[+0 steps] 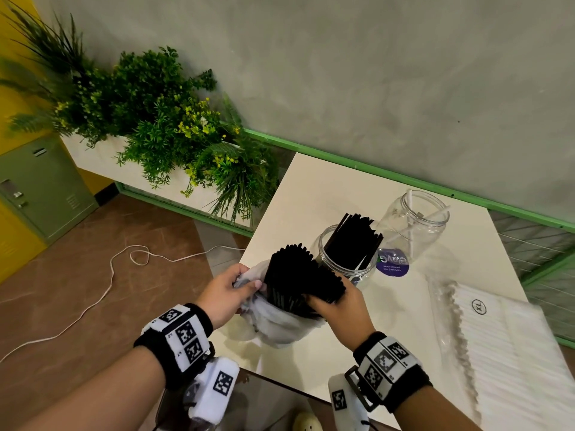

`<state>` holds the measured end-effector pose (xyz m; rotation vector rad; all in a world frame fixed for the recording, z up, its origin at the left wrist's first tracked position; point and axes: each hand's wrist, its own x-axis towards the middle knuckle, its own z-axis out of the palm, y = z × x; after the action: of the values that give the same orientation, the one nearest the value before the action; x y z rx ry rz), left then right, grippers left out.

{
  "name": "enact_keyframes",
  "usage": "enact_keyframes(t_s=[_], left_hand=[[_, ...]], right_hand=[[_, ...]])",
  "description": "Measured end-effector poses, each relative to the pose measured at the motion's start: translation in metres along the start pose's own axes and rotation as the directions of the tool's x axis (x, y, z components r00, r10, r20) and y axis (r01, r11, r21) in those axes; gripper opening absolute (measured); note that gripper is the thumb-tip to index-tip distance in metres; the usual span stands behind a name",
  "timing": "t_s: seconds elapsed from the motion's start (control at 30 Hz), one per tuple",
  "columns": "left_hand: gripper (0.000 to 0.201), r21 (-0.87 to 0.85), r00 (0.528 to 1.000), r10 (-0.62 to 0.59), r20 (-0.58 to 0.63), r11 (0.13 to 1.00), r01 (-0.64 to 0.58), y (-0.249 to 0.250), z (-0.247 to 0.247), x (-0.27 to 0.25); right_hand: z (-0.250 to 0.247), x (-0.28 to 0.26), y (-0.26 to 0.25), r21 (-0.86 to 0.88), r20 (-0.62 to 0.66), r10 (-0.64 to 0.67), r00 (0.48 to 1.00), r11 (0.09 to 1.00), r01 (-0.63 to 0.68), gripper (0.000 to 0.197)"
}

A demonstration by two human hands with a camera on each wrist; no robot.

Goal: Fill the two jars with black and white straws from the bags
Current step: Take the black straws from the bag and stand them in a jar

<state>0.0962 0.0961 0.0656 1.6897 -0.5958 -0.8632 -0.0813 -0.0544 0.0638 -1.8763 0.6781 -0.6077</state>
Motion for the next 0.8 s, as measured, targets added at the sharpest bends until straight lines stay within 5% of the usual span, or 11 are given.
enact_keyframes(t_s=[0.1,0.27,0.43,0.5,0.57,0.67,0.8], left_hand=[[0.01,-0.155,0.993,-0.118,0.022,0.981,0.12,0.004,0.009,-0.001],[0.03,-0.167,0.985,-0.171,0.009,0.971,0.17,0.008,0.015,0.002],[0.027,-0.209,0.972,-0.193,0.131,0.954,0.217,0.007,0.019,0.002],[0.06,-0.004,0.962,-0.08,0.261,0.996,0.084,0.006,0.013,0.0],[0.07,0.307,0.945,-0.001,0.327,0.946,-0.105,0.006,0.009,0.0],[0.05,0.571,0.952,0.1,0.29,0.78,-0.256,0.005,0.008,0.005],[0.02,0.716,0.956,0.161,0.247,0.634,-0.292,0.004,0.008,0.012]], right_hand=[[-0.003,-0.001,-0.001,-0.006,0.053,0.031,0.998,1.0,-0.031,0.042],[0.0,-0.012,-0.001,0.057,0.169,0.003,0.986,0.998,-0.013,0.079],[0.021,-0.006,0.012,-0.137,0.081,-0.006,0.997,0.99,0.017,0.118],[0.026,-0.002,0.019,-0.121,0.061,-0.006,0.998,0.993,0.013,0.118],[0.028,0.0,0.023,-0.095,0.063,0.018,0.998,0.995,-0.012,0.117],[0.026,0.002,0.027,-0.101,0.077,0.044,0.996,0.994,-0.036,0.117],[0.023,0.008,0.027,-0.093,0.125,0.056,0.991,0.995,-0.045,0.099]])
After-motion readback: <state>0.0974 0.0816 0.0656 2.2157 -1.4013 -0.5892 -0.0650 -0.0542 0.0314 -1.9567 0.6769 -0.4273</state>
